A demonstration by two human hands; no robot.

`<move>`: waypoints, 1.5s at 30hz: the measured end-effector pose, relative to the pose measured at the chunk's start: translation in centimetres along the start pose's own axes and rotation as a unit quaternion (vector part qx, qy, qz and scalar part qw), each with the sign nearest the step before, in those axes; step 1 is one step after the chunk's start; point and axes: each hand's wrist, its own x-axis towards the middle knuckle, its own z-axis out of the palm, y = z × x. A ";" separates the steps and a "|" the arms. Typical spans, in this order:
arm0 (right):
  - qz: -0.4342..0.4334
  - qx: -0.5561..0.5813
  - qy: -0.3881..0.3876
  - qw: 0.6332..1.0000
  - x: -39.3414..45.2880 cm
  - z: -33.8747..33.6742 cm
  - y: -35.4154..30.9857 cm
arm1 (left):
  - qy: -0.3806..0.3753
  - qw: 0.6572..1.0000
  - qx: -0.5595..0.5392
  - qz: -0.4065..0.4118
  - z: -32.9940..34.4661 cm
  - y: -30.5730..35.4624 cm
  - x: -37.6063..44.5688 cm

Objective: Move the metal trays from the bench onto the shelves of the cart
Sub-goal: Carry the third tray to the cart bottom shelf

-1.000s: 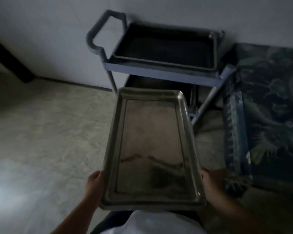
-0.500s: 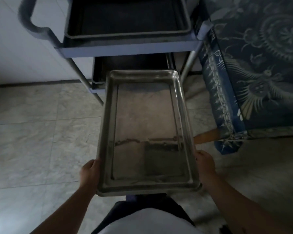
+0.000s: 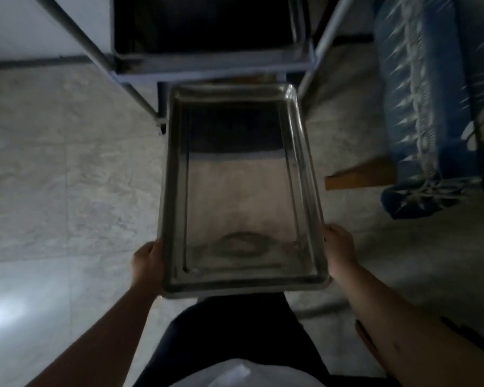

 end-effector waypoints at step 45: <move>-0.221 0.040 0.068 0.972 50.8 31.1 -6.5 | 0.061 0.976 -0.016 0.209 26.8 3.2 54.4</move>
